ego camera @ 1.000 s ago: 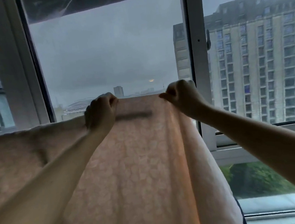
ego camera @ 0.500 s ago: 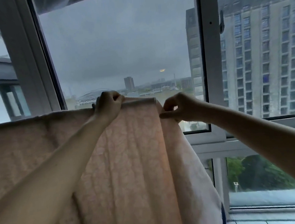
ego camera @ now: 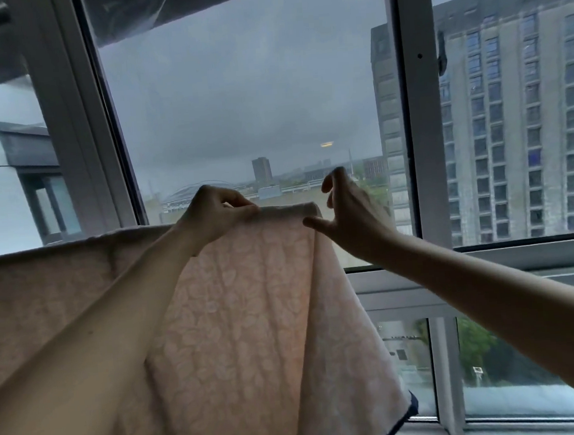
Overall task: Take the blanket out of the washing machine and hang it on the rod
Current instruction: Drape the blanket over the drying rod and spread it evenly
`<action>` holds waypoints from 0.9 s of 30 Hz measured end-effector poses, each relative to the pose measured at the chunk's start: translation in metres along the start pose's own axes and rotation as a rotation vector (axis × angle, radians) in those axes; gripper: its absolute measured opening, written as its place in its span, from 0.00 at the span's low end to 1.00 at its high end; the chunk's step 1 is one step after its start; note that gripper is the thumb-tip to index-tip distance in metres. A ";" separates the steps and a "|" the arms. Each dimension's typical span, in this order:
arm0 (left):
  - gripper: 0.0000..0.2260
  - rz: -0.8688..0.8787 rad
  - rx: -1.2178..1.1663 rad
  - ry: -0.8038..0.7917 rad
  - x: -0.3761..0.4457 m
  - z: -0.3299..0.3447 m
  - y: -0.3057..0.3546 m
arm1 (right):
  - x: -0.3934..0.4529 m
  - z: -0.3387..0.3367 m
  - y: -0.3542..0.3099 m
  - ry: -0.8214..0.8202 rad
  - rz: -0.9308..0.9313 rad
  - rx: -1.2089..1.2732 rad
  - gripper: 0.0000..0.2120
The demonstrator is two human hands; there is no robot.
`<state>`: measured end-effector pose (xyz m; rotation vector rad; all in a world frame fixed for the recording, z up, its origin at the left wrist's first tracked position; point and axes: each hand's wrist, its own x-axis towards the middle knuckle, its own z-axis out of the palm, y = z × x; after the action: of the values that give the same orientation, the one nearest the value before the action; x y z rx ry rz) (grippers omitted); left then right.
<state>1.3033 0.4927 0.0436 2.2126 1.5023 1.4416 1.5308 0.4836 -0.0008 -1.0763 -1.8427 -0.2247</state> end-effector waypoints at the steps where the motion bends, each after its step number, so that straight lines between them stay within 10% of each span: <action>1: 0.06 0.006 0.017 0.018 0.001 0.001 0.000 | -0.002 0.002 -0.004 0.046 -0.046 -0.045 0.23; 10: 0.05 0.024 0.055 0.096 0.003 0.015 -0.001 | 0.002 0.017 0.006 0.049 -0.014 -0.107 0.06; 22: 0.04 -0.004 0.092 0.327 0.036 0.026 0.015 | 0.058 -0.013 0.012 0.145 -0.249 -0.285 0.13; 27: 0.04 -0.097 0.285 0.227 0.039 0.043 -0.005 | 0.025 0.005 0.018 -0.044 -0.230 0.014 0.09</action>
<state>1.3344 0.5426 0.0420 2.1423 1.9716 1.5785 1.5372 0.5110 0.0116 -0.8651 -2.0050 -0.3246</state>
